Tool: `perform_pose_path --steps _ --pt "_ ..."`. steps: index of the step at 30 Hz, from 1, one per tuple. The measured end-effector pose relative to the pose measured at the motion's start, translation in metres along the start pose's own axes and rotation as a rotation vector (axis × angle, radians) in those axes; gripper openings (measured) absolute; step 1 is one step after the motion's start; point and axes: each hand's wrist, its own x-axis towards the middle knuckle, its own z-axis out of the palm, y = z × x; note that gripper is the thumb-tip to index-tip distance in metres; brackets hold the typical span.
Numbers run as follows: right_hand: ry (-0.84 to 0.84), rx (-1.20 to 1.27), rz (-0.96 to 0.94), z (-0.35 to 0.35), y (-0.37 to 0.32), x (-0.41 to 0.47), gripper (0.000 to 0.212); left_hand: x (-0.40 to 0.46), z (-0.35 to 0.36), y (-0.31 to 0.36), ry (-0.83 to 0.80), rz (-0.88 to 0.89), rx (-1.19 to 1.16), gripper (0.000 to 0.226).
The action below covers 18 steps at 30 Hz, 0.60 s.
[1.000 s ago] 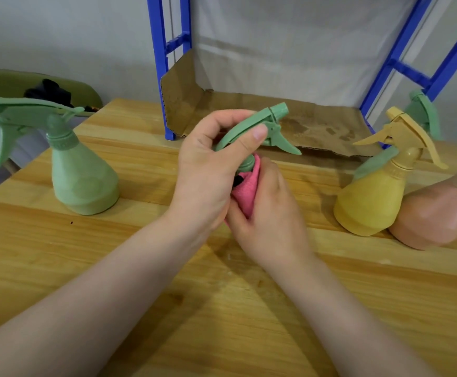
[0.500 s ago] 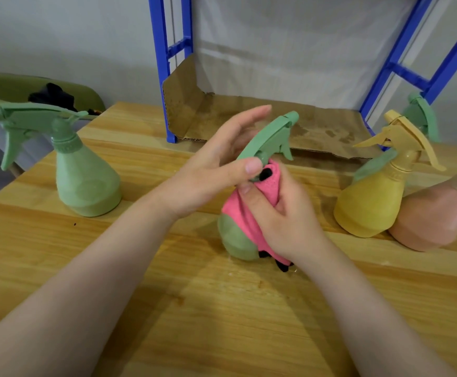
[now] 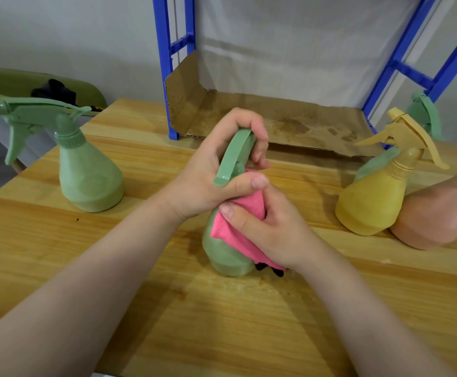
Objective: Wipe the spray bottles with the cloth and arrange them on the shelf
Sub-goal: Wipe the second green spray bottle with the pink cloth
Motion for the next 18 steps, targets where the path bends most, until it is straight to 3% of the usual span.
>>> perform_pose_path --steps 5,12,18 --pt "-0.022 -0.140 0.060 0.000 0.004 -0.002 0.039 0.001 -0.002 0.001 0.163 -0.011 0.007 0.051" --pt "-0.006 -0.053 0.146 0.003 0.009 -0.003 0.068 0.003 -0.017 0.001 0.468 -0.034 -0.040 0.037" --pt "-0.006 -0.107 0.145 0.005 0.012 -0.005 0.088 0.004 -0.032 0.006 0.815 -0.161 -0.198 0.034"
